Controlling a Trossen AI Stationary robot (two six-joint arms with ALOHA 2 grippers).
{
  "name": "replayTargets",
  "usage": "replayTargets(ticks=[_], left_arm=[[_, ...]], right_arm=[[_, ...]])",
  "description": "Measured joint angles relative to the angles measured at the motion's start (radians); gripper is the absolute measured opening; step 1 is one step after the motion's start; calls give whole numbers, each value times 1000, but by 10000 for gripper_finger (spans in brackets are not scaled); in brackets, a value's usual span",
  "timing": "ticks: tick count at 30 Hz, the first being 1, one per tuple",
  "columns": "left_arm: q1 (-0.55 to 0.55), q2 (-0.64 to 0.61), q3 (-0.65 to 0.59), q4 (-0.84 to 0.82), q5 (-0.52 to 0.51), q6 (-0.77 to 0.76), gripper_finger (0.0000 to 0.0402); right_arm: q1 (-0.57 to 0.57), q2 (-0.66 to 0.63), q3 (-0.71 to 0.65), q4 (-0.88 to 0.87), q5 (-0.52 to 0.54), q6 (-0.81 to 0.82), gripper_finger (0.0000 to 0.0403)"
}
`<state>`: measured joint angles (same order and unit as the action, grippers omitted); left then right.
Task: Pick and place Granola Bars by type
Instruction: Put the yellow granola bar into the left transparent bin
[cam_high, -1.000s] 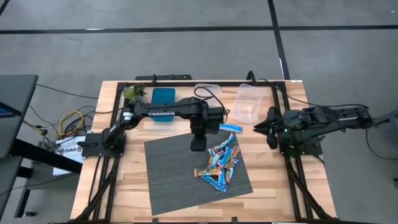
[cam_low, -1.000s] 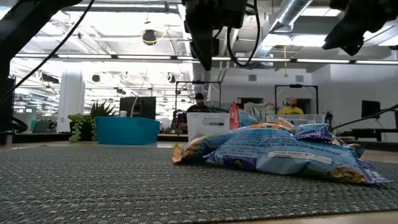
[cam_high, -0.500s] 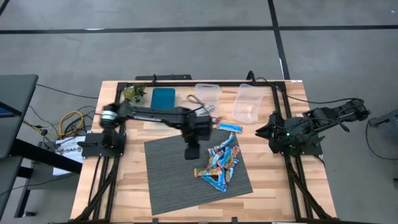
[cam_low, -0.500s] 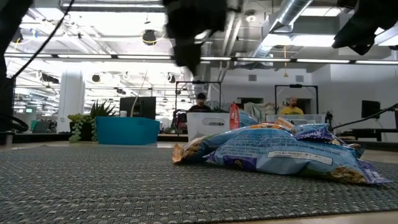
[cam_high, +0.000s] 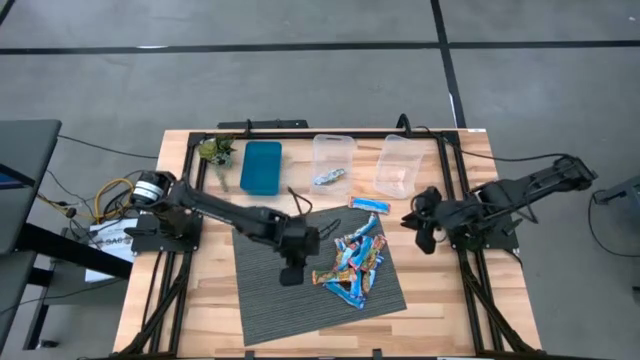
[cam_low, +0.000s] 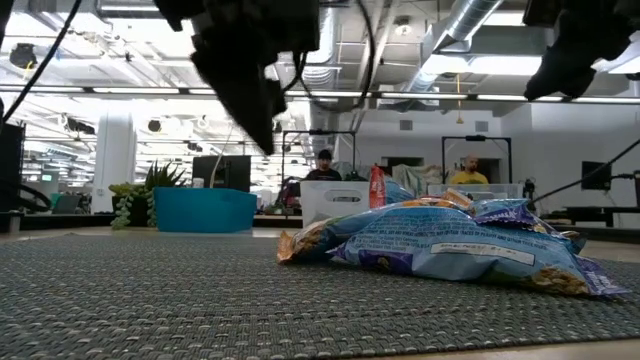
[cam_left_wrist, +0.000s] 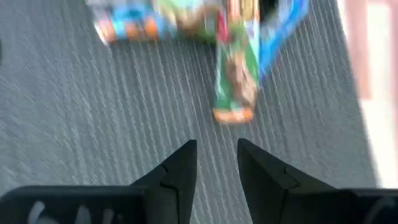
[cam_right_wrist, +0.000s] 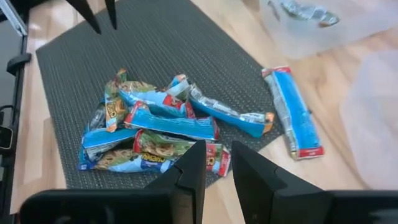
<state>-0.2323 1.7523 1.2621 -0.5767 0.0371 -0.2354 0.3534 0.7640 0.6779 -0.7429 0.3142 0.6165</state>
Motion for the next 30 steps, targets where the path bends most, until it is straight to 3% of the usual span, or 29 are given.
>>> replayTargets(ticks=[4,17,25,30], left_arm=[[-51,2,-6,55,-110,4,106],[-84,144,-24,254,-65,-35,106],[-84,182,-24,327,-95,16,106],[-82,223,-23,364,-56,-2,114]], right_arm=[[0,72,28,-1,-5,-4,68],[0,237,155,-1,-25,-146,68],[0,269,184,-3,-28,-146,68],[0,271,183,-6,-29,-146,68]])
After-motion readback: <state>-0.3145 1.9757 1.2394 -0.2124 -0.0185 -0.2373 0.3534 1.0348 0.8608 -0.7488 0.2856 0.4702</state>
